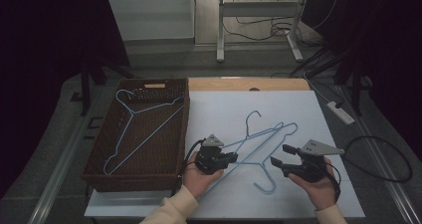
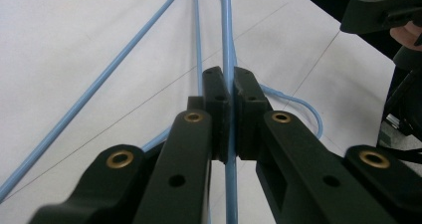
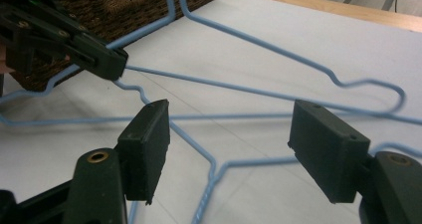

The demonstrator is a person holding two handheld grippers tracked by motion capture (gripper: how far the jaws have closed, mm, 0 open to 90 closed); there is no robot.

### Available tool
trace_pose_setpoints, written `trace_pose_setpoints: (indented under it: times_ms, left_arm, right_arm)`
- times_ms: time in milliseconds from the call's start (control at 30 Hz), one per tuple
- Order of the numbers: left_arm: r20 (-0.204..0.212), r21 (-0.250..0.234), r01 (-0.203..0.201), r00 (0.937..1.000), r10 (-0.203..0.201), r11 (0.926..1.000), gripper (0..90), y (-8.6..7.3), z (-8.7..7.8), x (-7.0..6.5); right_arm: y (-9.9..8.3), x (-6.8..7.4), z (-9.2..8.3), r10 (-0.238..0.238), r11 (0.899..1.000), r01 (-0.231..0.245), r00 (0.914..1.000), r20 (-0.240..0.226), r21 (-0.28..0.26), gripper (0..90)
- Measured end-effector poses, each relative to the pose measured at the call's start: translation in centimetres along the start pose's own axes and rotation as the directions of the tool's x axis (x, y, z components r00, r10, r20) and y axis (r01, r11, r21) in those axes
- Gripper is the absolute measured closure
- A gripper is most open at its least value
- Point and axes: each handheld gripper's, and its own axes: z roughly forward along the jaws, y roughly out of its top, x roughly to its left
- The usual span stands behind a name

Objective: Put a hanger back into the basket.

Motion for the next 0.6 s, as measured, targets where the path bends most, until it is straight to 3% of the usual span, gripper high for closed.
trace_pose_setpoints:
  times_ms: [300, 600]
  left_arm:
    - [0.002, -0.037, -0.033, 0.9994, 0.033, 0.9988, 86.0, 0.1, -1.3, -0.7]
    - [0.042, -0.111, -0.071, 0.9963, 0.076, 0.9913, 86.0, 1.0, -3.9, -1.7]
  right_arm:
    - [-1.4, -0.7, -0.7, 0.000, 1.000, 0.000, 0.9997, 0.024, 0.016, 32.7]
    - [-2.2, -1.4, -0.3, 0.035, 0.999, -0.037, 0.9982, 0.049, 0.040, 32.7]
